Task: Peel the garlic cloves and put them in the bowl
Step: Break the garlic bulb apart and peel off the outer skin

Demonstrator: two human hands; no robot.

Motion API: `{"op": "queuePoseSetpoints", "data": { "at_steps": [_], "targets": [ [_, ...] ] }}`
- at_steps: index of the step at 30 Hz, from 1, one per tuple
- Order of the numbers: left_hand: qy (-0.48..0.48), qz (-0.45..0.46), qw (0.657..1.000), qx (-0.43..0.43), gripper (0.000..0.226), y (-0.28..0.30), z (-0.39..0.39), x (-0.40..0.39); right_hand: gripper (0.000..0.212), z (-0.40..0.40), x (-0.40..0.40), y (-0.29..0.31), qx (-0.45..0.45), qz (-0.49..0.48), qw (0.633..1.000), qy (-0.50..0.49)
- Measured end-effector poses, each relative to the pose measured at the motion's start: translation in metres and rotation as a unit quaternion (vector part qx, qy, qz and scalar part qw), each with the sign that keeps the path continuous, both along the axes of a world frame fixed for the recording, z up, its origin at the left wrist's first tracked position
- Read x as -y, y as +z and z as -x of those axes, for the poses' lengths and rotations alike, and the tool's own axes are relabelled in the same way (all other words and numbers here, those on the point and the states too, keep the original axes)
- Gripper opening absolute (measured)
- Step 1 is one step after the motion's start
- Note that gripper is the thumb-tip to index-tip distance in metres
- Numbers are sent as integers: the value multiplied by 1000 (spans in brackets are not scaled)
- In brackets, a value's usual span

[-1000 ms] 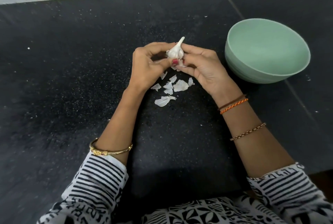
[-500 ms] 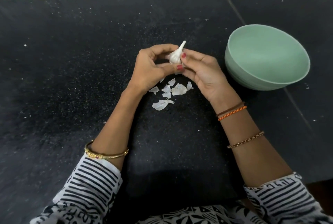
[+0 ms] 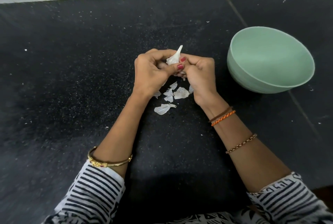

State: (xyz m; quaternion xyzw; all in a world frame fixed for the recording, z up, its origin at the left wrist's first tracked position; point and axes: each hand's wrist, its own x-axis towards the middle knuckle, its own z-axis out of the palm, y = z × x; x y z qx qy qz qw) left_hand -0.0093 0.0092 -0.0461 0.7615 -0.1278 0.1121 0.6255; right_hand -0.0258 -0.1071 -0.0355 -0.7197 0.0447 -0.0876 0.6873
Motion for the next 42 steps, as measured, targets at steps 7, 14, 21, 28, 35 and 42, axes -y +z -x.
{"op": "queuePoseSetpoints", "data": {
  "at_steps": [7,14,21,28,35,42],
  "targets": [
    [-1,65,997,-32,24,1,3,-1,21,1,-14,-3,3,15,998,-66],
    [-16,140,988,-68,29,4,8,6,33,3,-25,-7,-9,42,991,-128],
    [-44,192,971,-135,19,14,16,12,40,-6,-13,1,-17,25,987,-158],
    [-89,221,944,-228,17,19,5,-2,31,-9,4,8,-121,-160,979,-19],
    [-70,181,959,-208,18,17,7,-1,27,-1,9,9,-105,-161,980,60],
    [-49,147,970,-187,11,14,8,2,16,4,5,6,-51,-104,993,17]
  ]
}}
